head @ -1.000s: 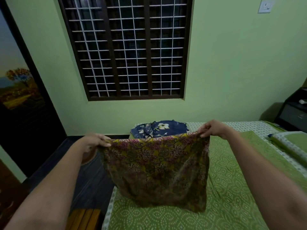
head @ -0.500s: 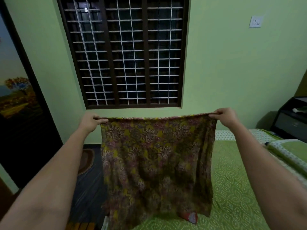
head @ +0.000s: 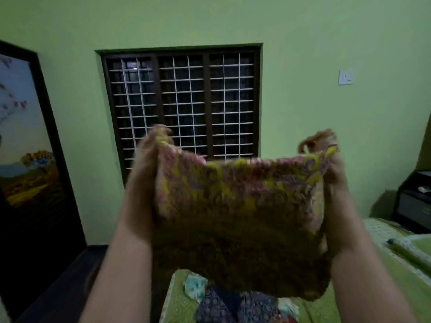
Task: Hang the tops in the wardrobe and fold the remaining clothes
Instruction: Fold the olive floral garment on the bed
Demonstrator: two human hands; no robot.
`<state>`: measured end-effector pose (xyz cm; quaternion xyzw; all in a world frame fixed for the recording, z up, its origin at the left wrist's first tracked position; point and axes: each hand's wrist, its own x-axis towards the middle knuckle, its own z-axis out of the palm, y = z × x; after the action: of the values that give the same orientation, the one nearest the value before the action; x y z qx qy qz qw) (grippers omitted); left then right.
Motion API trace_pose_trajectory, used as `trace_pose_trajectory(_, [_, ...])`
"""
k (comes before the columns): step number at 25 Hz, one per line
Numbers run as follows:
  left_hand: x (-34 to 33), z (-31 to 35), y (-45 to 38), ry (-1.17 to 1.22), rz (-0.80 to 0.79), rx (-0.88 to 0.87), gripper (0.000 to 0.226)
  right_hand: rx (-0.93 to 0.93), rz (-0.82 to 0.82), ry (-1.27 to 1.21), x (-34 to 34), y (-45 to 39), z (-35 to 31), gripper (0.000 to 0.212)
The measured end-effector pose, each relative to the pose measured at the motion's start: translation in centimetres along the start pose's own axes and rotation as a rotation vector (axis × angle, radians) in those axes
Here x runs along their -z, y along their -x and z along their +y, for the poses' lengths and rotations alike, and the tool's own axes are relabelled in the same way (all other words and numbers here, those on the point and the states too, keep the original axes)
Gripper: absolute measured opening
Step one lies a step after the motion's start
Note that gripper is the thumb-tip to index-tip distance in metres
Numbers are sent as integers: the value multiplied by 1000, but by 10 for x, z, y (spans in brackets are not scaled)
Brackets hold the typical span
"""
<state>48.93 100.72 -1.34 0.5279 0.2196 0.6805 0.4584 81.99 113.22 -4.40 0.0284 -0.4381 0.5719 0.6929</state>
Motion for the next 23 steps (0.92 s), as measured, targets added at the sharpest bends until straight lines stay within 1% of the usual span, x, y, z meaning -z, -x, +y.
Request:
trace_pose_trajectory(1, [-25, -10, -10, -112, -46, 12, 30, -47, -11, 76, -26, -3, 15, 33])
trace_pose_trajectory(2, [-47, -22, -19, -209, -57, 30, 20, -88, -53, 146, -47, -3, 30, 28])
trace_pose_trajectory(3, [-65, -35, -24, -217, -97, 46, 12, -119, -114, 205, -64, -2, 43, 29])
trace_pose_trajectory(4, [-78, -46, -27, -163, -134, 65, 8, -149, -164, 233, -77, 2, 53, 33])
trace_pose_trajectory(6, [-88, -61, -23, -36, -195, 74, 10, -187, -248, 255, -87, 10, 61, 31])
trace_pose_trajectory(9, [-83, -68, -19, -60, -199, 68, 19, -246, -317, 241, -81, 15, 61, 26])
trace_pose_trajectory(13, [-80, -74, -16, -10, -232, 58, 19, -315, -390, 213, -72, 19, 59, 25])
trace_pose_trajectory(16, [-77, -75, -16, 39, -256, 87, 24, -358, -408, 285, -71, 19, 52, 31])
trace_pose_trajectory(18, [-73, -74, -16, -5, -268, 139, 25, -349, -364, 433, -71, 21, 49, 41])
trace_pose_trajectory(19, [-70, -75, -18, -60, -242, 157, 22, -297, -324, 563, -72, 24, 47, 45])
trace_pose_trajectory(20, [-66, -77, -19, -134, -191, 165, 17, -185, -280, 738, -74, 28, 46, 45])
trace_pose_trajectory(21, [-61, -79, -20, -203, -126, 167, 13, -16, -250, 934, -75, 33, 45, 43])
trace_pose_trajectory(22, [-56, -81, -22, -249, -73, 161, 11, 182, -290, 1142, -77, 37, 46, 41])
trace_pose_trajectory(23, [-50, -83, -23, -274, -43, 148, 12, 374, -425, 1368, -77, 41, 48, 37])
